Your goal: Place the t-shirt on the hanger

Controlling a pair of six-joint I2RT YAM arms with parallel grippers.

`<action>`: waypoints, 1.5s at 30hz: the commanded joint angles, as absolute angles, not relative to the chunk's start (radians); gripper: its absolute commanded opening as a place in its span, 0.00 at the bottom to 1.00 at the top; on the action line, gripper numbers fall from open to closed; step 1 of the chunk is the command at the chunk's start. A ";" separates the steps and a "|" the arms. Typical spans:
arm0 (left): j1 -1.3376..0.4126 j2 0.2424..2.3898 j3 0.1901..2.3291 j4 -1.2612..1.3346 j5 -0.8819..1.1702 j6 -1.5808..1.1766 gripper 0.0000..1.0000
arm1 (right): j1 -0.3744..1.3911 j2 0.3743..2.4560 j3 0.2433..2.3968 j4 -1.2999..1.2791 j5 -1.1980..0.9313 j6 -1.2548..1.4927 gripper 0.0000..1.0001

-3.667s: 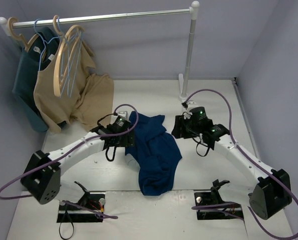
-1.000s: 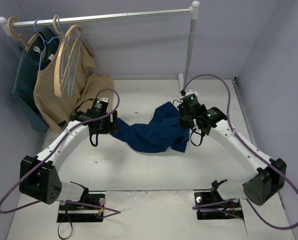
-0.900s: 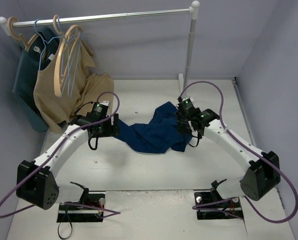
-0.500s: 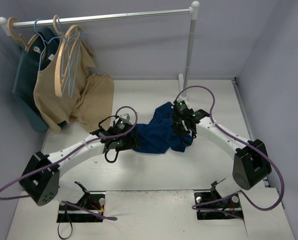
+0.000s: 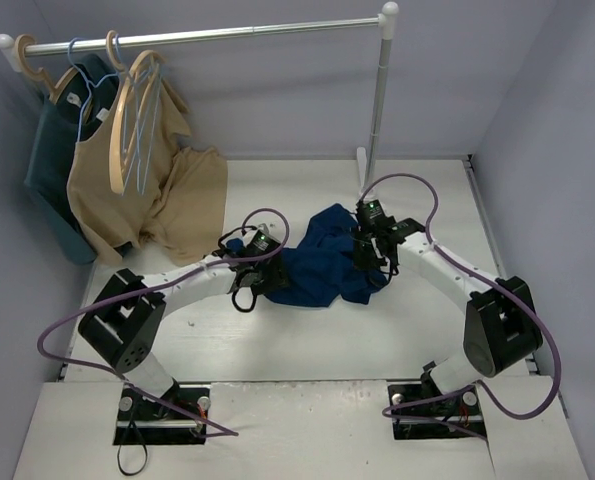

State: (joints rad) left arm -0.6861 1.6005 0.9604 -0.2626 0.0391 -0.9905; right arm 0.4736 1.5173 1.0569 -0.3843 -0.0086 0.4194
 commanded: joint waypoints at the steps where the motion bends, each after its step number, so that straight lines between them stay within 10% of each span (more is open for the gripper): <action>1: -0.678 1.600 1.003 -0.212 0.009 -1.025 0.44 | 0.454 1.485 1.046 -0.351 -0.035 0.410 0.00; 6: -0.661 1.597 1.029 -0.230 0.011 -1.005 0.00 | 0.440 1.491 1.051 -0.351 -0.038 0.399 0.00; 24: -0.641 1.322 1.899 -0.597 -0.224 -0.384 0.00 | 0.437 1.430 2.046 -0.496 0.138 0.058 0.00; 45: -0.641 1.138 1.714 -0.822 -0.081 -0.431 0.00 | 0.437 1.120 1.614 -0.382 -0.245 0.097 0.00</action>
State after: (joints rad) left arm -0.6460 1.1503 1.7691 -0.7891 -0.1368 -0.3878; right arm 0.4393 1.1477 1.6855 -0.4511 -0.1703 0.0601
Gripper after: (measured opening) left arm 0.058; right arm 0.074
